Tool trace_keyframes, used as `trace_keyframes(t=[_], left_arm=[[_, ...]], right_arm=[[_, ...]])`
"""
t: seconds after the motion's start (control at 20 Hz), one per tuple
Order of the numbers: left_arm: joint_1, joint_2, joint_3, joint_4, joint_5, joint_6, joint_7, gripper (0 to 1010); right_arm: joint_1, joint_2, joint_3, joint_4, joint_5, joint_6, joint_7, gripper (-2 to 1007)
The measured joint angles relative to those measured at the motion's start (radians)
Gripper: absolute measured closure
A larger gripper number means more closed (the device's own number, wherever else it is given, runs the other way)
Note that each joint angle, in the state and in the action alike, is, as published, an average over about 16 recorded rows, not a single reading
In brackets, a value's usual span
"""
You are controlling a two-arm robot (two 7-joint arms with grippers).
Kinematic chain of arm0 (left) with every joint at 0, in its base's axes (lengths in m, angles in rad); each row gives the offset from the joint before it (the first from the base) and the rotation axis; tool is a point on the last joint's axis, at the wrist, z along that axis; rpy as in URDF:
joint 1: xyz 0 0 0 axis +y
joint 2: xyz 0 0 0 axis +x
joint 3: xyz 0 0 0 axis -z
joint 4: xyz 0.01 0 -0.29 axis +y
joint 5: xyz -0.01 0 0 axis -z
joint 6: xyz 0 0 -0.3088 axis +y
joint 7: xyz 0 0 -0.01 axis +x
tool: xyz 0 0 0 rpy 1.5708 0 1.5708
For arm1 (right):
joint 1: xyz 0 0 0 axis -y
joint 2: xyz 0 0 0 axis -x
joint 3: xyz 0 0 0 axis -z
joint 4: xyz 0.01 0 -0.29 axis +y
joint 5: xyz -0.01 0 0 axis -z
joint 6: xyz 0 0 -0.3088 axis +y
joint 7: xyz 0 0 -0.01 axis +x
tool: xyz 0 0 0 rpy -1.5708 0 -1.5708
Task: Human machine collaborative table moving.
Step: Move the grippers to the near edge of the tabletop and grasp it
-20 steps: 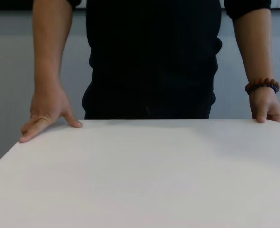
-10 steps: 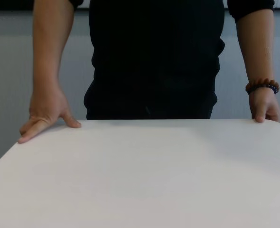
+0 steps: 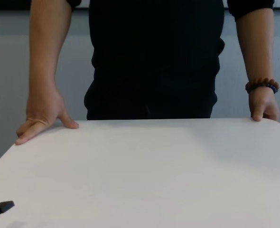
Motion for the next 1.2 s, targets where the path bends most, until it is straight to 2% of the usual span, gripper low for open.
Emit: trace_keyframes(t=[0.2, 0.5, 0.85, 1.2], left_arm=[[-0.027, -0.029, 0.004, 0.028, 0.015, 0.000, -0.006, 9], [-0.055, -0.062, 0.001, 0.057, 0.020, -0.003, -0.021, 9], [-0.077, -0.095, -0.002, 0.076, 0.034, -0.003, -0.033, 9], [-0.093, -0.127, -0.001, 0.098, 0.063, 0.001, -0.031, 9]], right_arm=[[0.015, -0.015, -0.006, 0.017, -0.022, 0.004, 0.009, 4], [0.037, -0.039, -0.012, 0.044, -0.051, 0.005, 0.019, 4], [0.056, -0.066, -0.014, 0.067, -0.082, 0.007, 0.029, 4], [0.070, -0.091, -0.010, 0.083, -0.102, 0.004, 0.041, 4]])
